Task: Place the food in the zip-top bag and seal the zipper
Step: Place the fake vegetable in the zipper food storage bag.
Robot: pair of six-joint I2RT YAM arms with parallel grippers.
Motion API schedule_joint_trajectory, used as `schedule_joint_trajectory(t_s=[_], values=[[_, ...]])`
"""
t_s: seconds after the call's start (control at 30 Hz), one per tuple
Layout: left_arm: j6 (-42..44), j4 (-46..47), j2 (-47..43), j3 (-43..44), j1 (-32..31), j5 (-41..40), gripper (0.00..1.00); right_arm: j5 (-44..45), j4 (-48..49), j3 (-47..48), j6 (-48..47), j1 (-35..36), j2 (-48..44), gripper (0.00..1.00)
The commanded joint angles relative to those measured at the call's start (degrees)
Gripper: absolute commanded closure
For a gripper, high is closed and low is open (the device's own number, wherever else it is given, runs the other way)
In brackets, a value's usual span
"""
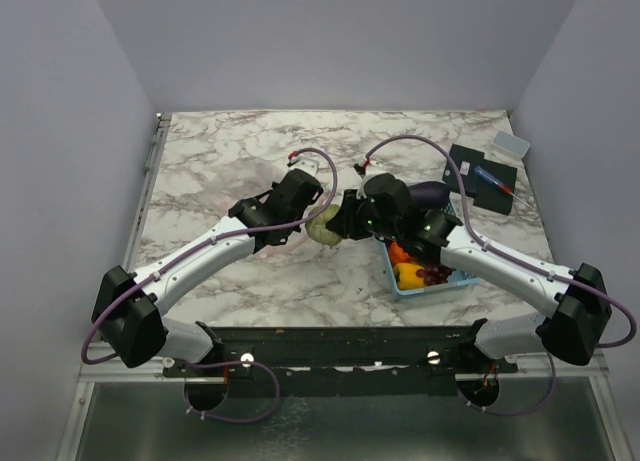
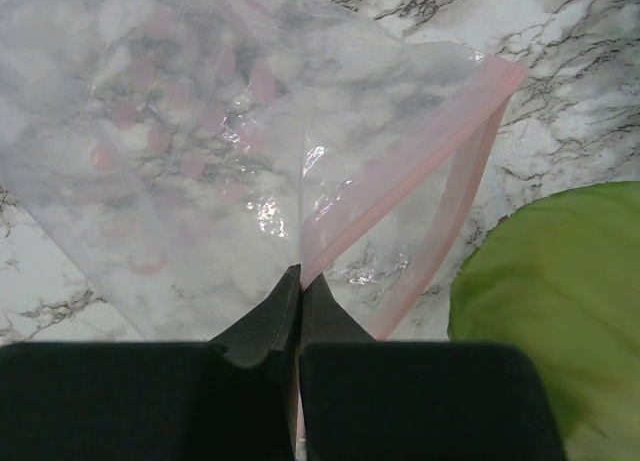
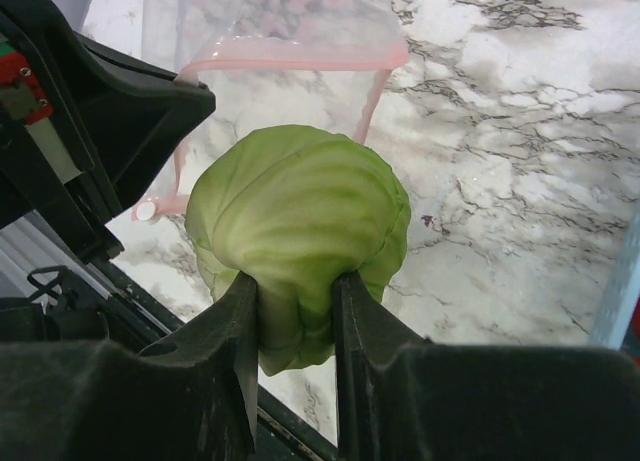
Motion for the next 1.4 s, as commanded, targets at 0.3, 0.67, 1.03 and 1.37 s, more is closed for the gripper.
schedule_joint_trajectory(t_s=[0.3,0.67,1.03,1.37], values=[[0.5,1.2,-3.3,-0.2,0.3,2.9,1.00,2.2,8.7,4.6,1.8,1.7,7.4,0.99],[0.5,2.9,-4.8,-0.8,0.6,8.2,1.00,4.8,10.5,7.1,2.6,2.8,13.4,0.99],[0.3,5.3,-7.8,-1.8,1.2,12.5,1.00,10.1,13.7,8.4,2.7,3.3,16.6,0.99],[0.2,6.0,-8.6,-2.2,2.0,13.1,1.00,10.7,14.3,10.8,3.4,3.3,19.3,0.57]])
